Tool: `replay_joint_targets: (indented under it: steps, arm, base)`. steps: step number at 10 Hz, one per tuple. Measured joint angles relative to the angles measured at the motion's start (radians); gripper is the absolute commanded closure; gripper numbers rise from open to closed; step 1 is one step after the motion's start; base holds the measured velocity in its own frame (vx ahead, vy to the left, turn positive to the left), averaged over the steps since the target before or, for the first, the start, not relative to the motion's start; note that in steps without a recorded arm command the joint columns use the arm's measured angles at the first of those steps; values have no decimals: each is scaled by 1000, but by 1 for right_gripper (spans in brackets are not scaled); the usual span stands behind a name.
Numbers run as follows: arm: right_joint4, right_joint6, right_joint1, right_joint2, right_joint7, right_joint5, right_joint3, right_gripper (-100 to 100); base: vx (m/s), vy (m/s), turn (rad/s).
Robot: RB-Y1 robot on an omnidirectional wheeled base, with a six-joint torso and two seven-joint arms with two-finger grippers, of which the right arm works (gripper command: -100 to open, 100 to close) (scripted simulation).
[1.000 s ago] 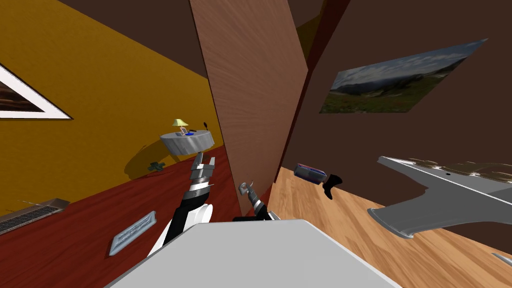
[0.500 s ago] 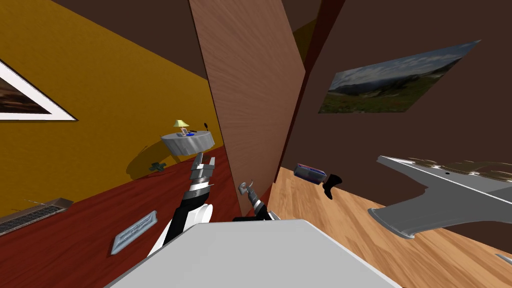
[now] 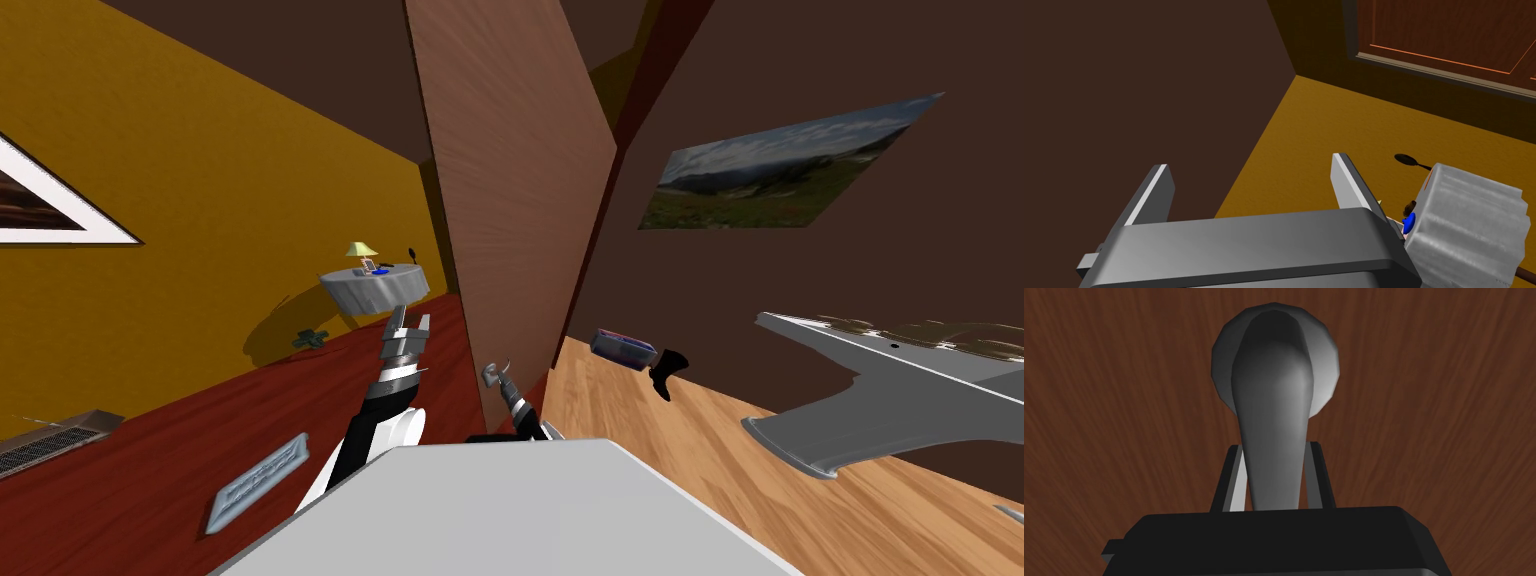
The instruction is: Push the door open
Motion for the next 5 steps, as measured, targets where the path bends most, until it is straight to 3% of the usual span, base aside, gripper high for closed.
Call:
replay_joint_targets:
  steps: [2,5]
  arm:
    - [1,2,-2,-9,2,-6,-24,100]
    - [27,-16,-13,-5,11,-14,-61,100]
  base:
    - [130,162,-48]
    - [119,156,-50]
